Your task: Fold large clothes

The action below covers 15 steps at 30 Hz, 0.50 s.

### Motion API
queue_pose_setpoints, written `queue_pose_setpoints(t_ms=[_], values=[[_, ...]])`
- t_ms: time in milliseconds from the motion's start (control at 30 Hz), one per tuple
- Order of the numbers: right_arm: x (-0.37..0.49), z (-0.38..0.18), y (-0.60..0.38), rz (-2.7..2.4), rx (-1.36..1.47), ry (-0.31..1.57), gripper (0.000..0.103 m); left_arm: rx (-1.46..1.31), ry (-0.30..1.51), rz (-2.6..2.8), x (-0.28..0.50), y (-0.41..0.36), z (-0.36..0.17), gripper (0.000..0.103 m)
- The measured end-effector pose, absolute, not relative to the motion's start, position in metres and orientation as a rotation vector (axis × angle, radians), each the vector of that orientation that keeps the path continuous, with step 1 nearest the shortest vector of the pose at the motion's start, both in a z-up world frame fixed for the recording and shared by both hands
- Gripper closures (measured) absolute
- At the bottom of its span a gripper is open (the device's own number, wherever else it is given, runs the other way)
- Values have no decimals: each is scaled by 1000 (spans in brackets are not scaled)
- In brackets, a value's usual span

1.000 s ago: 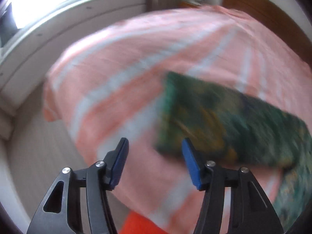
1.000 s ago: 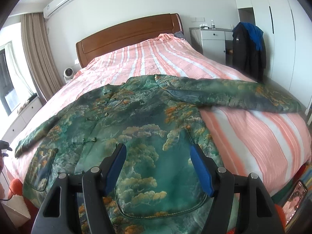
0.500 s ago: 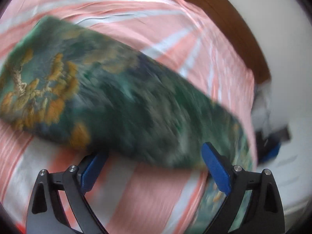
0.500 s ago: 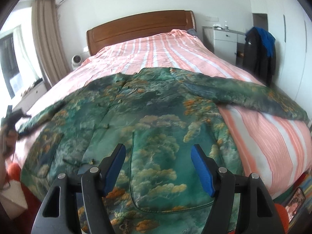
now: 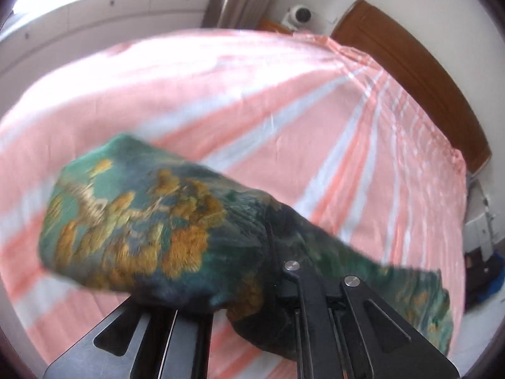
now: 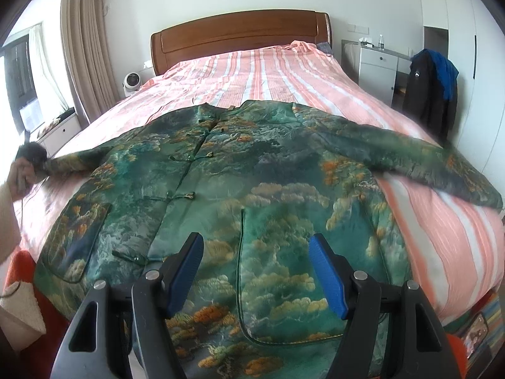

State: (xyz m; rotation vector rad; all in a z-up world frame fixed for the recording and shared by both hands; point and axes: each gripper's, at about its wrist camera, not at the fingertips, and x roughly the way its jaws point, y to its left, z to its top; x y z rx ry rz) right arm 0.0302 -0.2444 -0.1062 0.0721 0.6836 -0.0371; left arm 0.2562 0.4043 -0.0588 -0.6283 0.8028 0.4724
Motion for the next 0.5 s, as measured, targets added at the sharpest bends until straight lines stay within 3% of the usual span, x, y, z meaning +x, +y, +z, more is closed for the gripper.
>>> queue_pose_setpoints(t_ms=[300, 400, 467, 500], values=[[28, -104, -248, -49, 49, 690, 34, -544, 804, 633, 261, 461, -65, 95], [31, -105, -252, -44, 71, 696, 34, -600, 875, 581, 237, 459, -80, 78], [35, -103, -261, -38, 100, 695, 32, -592, 899, 524, 215, 446, -83, 45], [36, -102, -265, -33, 111, 696, 26, -586, 902, 483, 199, 438, -82, 39]])
